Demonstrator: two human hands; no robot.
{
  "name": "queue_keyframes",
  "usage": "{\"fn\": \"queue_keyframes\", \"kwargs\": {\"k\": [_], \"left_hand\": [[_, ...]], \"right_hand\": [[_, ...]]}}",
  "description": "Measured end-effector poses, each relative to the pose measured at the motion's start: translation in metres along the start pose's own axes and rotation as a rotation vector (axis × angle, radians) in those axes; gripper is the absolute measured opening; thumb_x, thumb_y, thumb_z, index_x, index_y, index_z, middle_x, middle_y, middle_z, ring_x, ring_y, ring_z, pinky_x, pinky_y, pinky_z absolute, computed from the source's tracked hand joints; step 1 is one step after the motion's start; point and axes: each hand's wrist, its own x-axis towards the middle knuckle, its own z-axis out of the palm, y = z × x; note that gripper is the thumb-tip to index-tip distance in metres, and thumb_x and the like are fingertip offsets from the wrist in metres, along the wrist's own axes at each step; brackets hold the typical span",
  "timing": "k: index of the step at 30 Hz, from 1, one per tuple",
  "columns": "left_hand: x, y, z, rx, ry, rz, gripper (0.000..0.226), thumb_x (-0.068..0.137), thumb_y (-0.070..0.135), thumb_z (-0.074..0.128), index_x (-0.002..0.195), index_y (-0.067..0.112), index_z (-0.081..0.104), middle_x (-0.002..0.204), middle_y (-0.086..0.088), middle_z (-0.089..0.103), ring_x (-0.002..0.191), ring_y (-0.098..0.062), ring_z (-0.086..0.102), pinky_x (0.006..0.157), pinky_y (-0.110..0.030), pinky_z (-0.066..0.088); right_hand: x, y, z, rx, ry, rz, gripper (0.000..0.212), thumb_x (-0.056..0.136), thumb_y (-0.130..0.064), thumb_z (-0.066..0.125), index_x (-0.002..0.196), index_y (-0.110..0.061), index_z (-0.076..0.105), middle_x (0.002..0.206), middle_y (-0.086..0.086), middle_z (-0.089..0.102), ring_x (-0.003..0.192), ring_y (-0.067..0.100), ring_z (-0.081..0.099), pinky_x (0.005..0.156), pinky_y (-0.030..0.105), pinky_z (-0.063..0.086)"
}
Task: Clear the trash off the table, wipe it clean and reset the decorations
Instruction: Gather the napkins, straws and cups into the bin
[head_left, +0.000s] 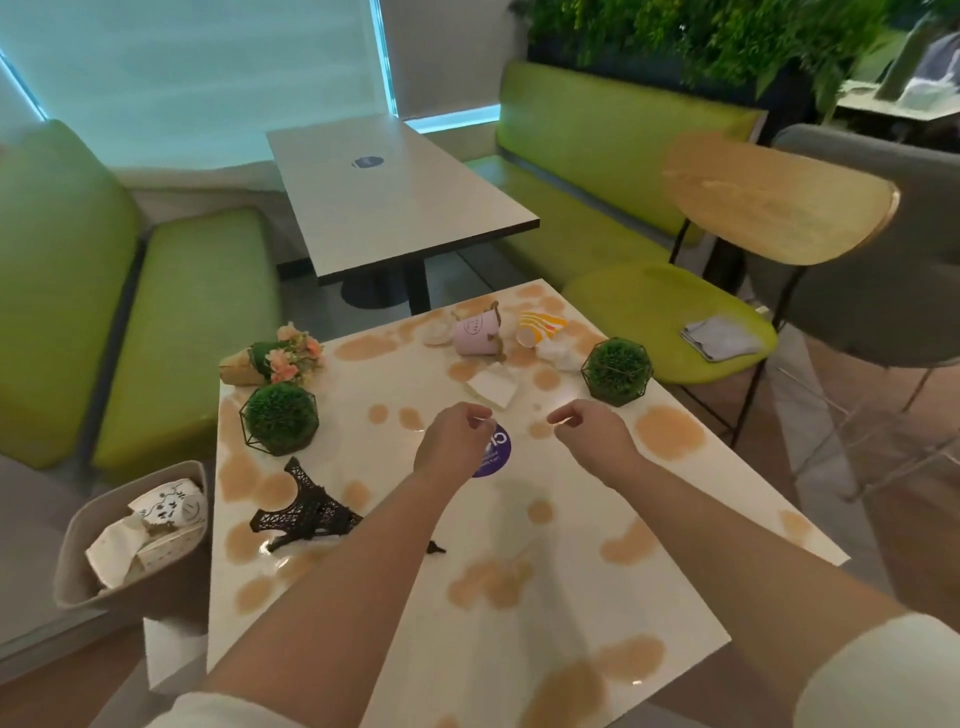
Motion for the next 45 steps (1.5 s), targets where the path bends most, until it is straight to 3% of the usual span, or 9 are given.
{"fn": "queue_keyframes", "kwargs": {"k": [6, 13, 17, 20, 22, 30, 36, 42, 45], "left_hand": [[0.049, 0.009, 0.017, 0.034, 0.034, -0.019, 0.027, 0.093, 0.036, 0.056, 0.117, 0.026, 0.063, 0.116, 0.004, 0.062, 0.103, -0.02, 0.062, 0.091, -0.039, 0.051], [0.105, 0.005, 0.034, 0.128, 0.055, -0.06, 0.03, 0.092, 0.036, 0.058, 0.121, 0.028, 0.062, 0.12, 0.001, 0.058, 0.115, -0.021, 0.053, 0.097, -0.042, 0.047], [0.134, 0.002, 0.047, 0.233, 0.065, -0.078, 0.035, 0.092, 0.039, 0.058, 0.126, 0.03, 0.058, 0.126, -0.001, 0.055, 0.121, -0.022, 0.049, 0.099, -0.043, 0.045], [0.15, 0.001, 0.059, 0.316, 0.058, -0.106, 0.038, 0.092, 0.04, 0.057, 0.129, 0.03, 0.054, 0.13, -0.001, 0.051, 0.125, -0.023, 0.043, 0.098, -0.041, 0.044], [0.16, -0.001, 0.067, 0.368, 0.053, -0.127, 0.042, 0.093, 0.04, 0.057, 0.132, 0.03, 0.051, 0.134, -0.001, 0.047, 0.129, -0.023, 0.037, 0.098, -0.039, 0.041], [0.194, -0.003, 0.092, 0.545, 0.072, -0.231, 0.067, 0.092, 0.045, 0.057, 0.149, 0.022, 0.028, 0.151, -0.003, 0.029, 0.137, -0.025, 0.025, 0.101, -0.038, 0.036], [0.21, -0.009, 0.104, 0.663, 0.084, -0.286, 0.078, 0.092, 0.04, 0.061, 0.152, 0.019, 0.017, 0.158, -0.005, 0.02, 0.143, -0.027, 0.018, 0.109, -0.043, 0.03], [0.212, -0.018, 0.116, 0.707, 0.123, -0.313, 0.091, 0.083, 0.042, 0.069, 0.152, 0.021, 0.015, 0.153, -0.003, 0.027, 0.138, -0.027, 0.025, 0.108, -0.041, 0.029], [0.214, -0.014, 0.117, 0.702, 0.174, -0.317, 0.096, 0.076, 0.042, 0.076, 0.151, 0.022, 0.019, 0.141, -0.006, 0.034, 0.129, -0.027, 0.031, 0.104, -0.038, 0.03]], "right_hand": [[0.053, 0.009, -0.01, -0.105, -0.025, -0.029, 0.023, 0.092, -0.014, 0.048, 0.101, -0.028, 0.064, 0.087, -0.002, 0.058, 0.071, 0.027, 0.061, 0.051, 0.037, 0.051], [0.121, 0.014, -0.01, -0.304, -0.01, -0.125, 0.026, 0.094, -0.015, 0.043, 0.103, -0.027, 0.065, 0.098, -0.001, 0.059, 0.063, 0.026, 0.063, 0.04, 0.031, 0.046], [0.161, 0.019, -0.011, -0.375, 0.001, -0.184, 0.025, 0.089, -0.014, 0.049, 0.103, -0.025, 0.066, 0.102, -0.001, 0.064, 0.076, 0.024, 0.064, 0.062, 0.036, 0.054], [0.192, 0.025, -0.012, -0.513, 0.034, -0.239, 0.027, 0.089, -0.016, 0.052, 0.108, -0.026, 0.068, 0.107, 0.001, 0.068, 0.099, 0.024, 0.06, 0.09, 0.037, 0.042], [0.212, 0.026, -0.012, -0.591, 0.05, -0.271, 0.028, 0.091, -0.019, 0.052, 0.113, -0.027, 0.068, 0.11, -0.001, 0.068, 0.108, 0.024, 0.057, 0.096, 0.037, 0.036], [0.289, 0.03, -0.014, -0.951, -0.148, -0.253, 0.033, 0.095, -0.044, 0.047, 0.118, -0.029, 0.065, 0.117, -0.001, 0.063, 0.118, 0.023, 0.047, 0.098, 0.04, 0.026], [0.332, 0.037, -0.011, -0.99, -0.24, -0.29, 0.033, 0.093, -0.047, 0.053, 0.116, -0.025, 0.065, 0.115, 0.001, 0.061, 0.117, 0.024, 0.047, 0.105, 0.043, 0.023], [0.359, 0.048, -0.004, -0.993, -0.321, -0.304, 0.048, 0.082, -0.067, 0.057, 0.108, -0.027, 0.067, 0.106, 0.001, 0.063, 0.114, 0.026, 0.051, 0.107, 0.046, 0.023], [0.363, 0.053, 0.002, -0.961, -0.313, -0.328, 0.041, 0.083, -0.064, 0.059, 0.102, -0.029, 0.068, 0.099, 0.0, 0.064, 0.109, 0.025, 0.053, 0.102, 0.044, 0.025]]}}
